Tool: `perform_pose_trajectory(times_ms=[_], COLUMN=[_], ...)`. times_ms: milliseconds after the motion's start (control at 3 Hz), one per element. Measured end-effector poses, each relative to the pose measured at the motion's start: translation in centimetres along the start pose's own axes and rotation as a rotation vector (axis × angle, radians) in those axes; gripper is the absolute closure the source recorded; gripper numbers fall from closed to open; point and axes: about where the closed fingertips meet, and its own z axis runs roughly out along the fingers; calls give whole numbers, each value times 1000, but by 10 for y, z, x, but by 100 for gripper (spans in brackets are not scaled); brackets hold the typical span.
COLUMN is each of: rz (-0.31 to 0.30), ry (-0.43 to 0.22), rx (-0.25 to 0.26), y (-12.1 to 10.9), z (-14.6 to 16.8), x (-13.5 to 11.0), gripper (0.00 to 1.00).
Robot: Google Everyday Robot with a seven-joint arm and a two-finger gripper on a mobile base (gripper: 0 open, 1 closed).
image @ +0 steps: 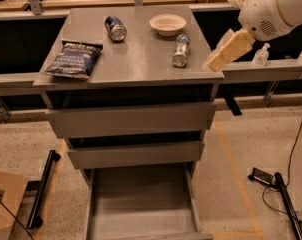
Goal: Place pepsi can into bottom drawer
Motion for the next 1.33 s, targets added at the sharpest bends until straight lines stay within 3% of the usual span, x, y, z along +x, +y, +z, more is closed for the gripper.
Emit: perform_pose_trajectory(times_ms=[667, 1333], rz=[39, 218], ry=[-168, -185], rx=[19, 18], y=[-47, -77], z=[115, 243], x=[-67, -92], gripper=[0, 0])
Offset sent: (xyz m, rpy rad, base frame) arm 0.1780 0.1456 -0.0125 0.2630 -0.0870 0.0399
